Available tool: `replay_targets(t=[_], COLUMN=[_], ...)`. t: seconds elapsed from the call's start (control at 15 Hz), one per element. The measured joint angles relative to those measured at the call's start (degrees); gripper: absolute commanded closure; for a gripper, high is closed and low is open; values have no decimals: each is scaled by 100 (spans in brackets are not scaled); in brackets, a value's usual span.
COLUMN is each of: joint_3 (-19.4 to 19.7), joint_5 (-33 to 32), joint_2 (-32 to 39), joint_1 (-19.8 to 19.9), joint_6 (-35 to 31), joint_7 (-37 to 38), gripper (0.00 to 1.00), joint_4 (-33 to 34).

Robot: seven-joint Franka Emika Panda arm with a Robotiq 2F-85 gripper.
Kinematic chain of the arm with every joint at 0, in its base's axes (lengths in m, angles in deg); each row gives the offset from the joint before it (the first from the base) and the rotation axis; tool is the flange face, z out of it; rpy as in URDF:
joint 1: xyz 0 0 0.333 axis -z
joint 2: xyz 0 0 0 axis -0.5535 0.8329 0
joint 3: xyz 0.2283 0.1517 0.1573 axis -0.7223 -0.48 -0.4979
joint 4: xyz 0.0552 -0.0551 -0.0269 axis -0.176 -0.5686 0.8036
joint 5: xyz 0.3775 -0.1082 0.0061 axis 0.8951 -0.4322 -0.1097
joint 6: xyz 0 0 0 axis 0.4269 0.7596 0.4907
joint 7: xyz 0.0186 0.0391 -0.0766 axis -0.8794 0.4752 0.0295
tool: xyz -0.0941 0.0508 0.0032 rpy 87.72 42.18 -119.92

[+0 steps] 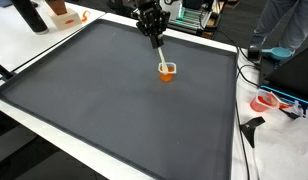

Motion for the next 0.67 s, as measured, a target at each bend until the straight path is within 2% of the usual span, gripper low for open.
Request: replay_targets(t=[0.67], joint_3=[58], joint_5=[761], joint_2=[143], joint_1=[116], joint_6=[437], joint_7=[-734], gripper=[97], joint_4=[-8])
